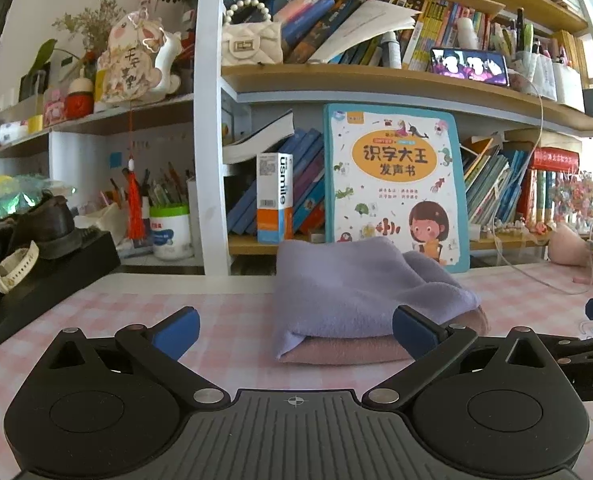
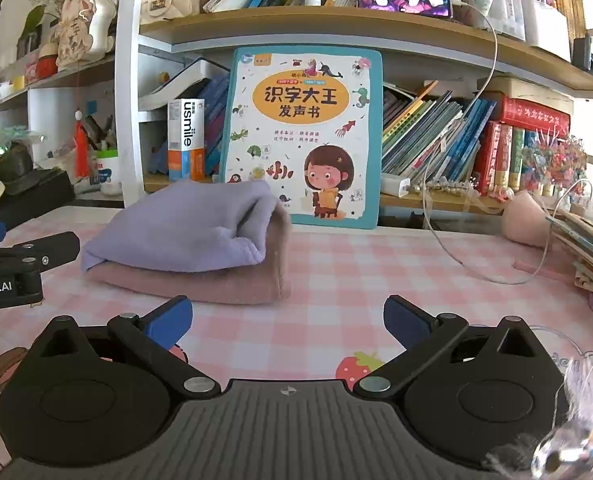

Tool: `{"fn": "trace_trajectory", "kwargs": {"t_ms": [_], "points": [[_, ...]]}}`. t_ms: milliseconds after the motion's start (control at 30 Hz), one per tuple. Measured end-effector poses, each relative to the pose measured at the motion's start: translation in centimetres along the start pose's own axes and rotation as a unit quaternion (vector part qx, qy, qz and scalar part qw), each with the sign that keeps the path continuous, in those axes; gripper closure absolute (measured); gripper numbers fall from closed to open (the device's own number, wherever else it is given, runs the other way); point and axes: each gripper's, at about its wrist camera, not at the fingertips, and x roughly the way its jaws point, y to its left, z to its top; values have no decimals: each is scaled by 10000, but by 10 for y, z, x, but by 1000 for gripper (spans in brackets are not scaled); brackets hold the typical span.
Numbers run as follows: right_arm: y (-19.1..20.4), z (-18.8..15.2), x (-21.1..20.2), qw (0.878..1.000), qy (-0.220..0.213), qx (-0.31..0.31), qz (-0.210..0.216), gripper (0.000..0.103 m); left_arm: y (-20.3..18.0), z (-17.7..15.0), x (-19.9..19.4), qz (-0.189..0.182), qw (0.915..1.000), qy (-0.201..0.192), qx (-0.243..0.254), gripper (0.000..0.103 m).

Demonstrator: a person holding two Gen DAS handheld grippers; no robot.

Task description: Fold clothes

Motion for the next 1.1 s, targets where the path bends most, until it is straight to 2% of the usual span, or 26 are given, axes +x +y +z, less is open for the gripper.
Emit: {"fn": "trace_trajectory", "kwargs": {"t_ms": [233, 1100], "points": [[-1, 0, 3, 9999, 97, 23, 30, 0, -4, 0, -1, 1, 9999, -36, 116, 0], [-2, 1, 4, 9999, 129, 70, 24, 0, -1, 1, 2, -2, 10000, 65, 4, 0]]}}
